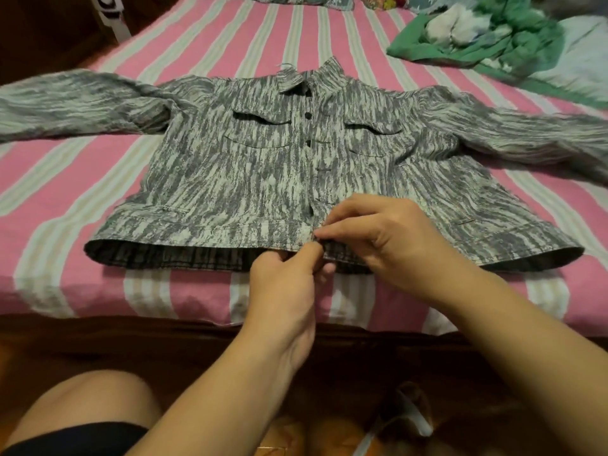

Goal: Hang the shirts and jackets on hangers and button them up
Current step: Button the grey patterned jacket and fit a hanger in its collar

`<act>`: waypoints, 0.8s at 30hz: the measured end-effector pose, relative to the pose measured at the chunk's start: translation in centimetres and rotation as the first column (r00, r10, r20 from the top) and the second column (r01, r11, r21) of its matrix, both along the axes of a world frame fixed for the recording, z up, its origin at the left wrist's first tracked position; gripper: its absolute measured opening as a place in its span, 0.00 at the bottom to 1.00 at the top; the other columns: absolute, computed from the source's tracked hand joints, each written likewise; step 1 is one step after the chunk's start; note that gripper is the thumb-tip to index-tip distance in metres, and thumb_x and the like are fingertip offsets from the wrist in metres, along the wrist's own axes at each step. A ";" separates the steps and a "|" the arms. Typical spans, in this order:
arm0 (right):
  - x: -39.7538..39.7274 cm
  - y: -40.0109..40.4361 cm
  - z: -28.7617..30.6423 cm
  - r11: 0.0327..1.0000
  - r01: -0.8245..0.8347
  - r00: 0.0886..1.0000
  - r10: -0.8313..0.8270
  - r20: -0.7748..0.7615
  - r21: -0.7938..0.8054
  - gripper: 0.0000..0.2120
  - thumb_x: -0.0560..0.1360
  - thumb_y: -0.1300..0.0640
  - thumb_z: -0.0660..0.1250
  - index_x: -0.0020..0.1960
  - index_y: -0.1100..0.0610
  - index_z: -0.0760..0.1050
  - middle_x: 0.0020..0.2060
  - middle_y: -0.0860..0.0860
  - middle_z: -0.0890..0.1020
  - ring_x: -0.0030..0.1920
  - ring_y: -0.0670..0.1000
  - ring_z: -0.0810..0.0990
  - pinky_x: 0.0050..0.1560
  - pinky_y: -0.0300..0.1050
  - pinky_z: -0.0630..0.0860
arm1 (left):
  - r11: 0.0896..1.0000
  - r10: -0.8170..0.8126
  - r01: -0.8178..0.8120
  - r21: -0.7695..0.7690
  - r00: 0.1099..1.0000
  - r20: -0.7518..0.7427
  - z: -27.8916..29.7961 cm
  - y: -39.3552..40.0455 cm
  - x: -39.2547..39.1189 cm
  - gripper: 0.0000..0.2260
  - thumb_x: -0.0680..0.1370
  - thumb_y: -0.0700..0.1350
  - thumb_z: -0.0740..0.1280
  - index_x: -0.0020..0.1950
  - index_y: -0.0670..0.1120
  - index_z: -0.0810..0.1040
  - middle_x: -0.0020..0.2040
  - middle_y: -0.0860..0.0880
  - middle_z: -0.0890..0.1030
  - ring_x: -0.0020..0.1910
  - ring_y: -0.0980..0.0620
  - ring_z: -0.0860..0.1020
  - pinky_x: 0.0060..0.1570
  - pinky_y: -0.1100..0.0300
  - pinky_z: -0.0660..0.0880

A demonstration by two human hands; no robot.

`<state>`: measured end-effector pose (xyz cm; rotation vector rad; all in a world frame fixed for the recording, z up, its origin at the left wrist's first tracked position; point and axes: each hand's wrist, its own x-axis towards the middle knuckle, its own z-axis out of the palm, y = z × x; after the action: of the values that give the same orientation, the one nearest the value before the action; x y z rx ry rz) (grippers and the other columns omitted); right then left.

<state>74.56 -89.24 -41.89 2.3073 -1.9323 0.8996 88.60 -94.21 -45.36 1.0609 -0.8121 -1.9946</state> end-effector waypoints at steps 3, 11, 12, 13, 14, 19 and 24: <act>-0.8 0.2 0.4 0.996 -0.080 0.983 0.086 -0.162 0.048 0.15 0.73 0.68 0.72 0.57 0.58 0.85 0.50 0.52 0.85 0.45 0.54 0.85 0.42 0.51 0.83 | 0.999 -0.007 0.007 0.034 1.000 -0.021 0.2 0.1 0.0 0.08 0.75 0.32 0.71 0.50 0.38 0.74 0.36 0.45 0.80 0.35 0.54 0.80 0.36 0.61 0.77; -2.2 -0.4 1.6 0.960 -0.271 0.818 0.270 -0.509 0.073 0.14 0.84 0.61 0.60 0.61 0.67 0.80 0.49 0.62 0.82 0.42 0.61 0.82 0.34 0.54 0.80 | 0.992 0.011 0.010 -0.127 0.987 0.161 -0.5 -0.2 0.0 0.13 0.68 0.37 0.79 0.46 0.37 0.78 0.43 0.38 0.84 0.44 0.41 0.84 0.50 0.43 0.80; -2.5 -0.4 1.9 0.948 -0.307 0.772 0.297 -0.561 0.080 0.14 0.84 0.62 0.59 0.62 0.68 0.79 0.49 0.62 0.82 0.42 0.60 0.82 0.34 0.54 0.80 | 0.992 0.004 0.015 -0.122 0.989 0.150 -0.5 -0.3 0.0 0.10 0.70 0.35 0.78 0.44 0.37 0.78 0.41 0.39 0.83 0.42 0.44 0.82 0.47 0.46 0.79; -3.0 -0.6 2.2 0.936 -0.340 0.728 0.323 -0.604 0.091 0.14 0.84 0.64 0.59 0.62 0.69 0.79 0.50 0.63 0.82 0.43 0.60 0.82 0.33 0.53 0.79 | 0.994 -0.007 0.022 -0.110 0.991 0.130 -0.5 -0.4 0.0 0.09 0.71 0.33 0.77 0.42 0.38 0.78 0.38 0.41 0.82 0.41 0.46 0.81 0.45 0.49 0.77; -3.2 -0.8 2.6 0.923 -0.369 0.686 0.348 -0.639 0.107 0.14 0.84 0.65 0.59 0.63 0.70 0.78 0.50 0.63 0.82 0.43 0.60 0.82 0.32 0.53 0.79 | 0.995 -0.023 0.034 -0.095 0.994 0.110 -0.5 -0.5 0.0 0.09 0.72 0.32 0.77 0.40 0.39 0.77 0.36 0.44 0.81 0.40 0.47 0.80 0.44 0.51 0.76; -3.8 -1.6 2.6 0.884 -0.445 0.575 0.406 -0.711 0.144 0.14 0.83 0.66 0.58 0.63 0.72 0.76 0.51 0.63 0.82 0.45 0.60 0.82 0.35 0.53 0.81 | 0.989 -0.107 0.117 -0.093 0.988 0.109 -0.9 -1.3 0.3 0.09 0.70 0.33 0.78 0.46 0.37 0.80 0.45 0.39 0.85 0.44 0.43 0.84 0.47 0.50 0.77; -3.9 -1.2 1.4 0.906 -0.409 0.590 0.351 -0.727 0.105 0.14 0.81 0.66 0.65 0.63 0.73 0.75 0.47 0.63 0.82 0.40 0.61 0.82 0.31 0.55 0.80 | 0.979 -0.140 0.156 -0.129 0.983 0.120 -1.0 -1.4 0.4 0.08 0.72 0.33 0.76 0.49 0.37 0.84 0.47 0.40 0.86 0.44 0.46 0.84 0.46 0.53 0.77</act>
<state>70.61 -90.45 -40.52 2.5006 -1.0581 -0.0430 89.03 -95.57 -46.33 1.0648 -1.1009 -1.9825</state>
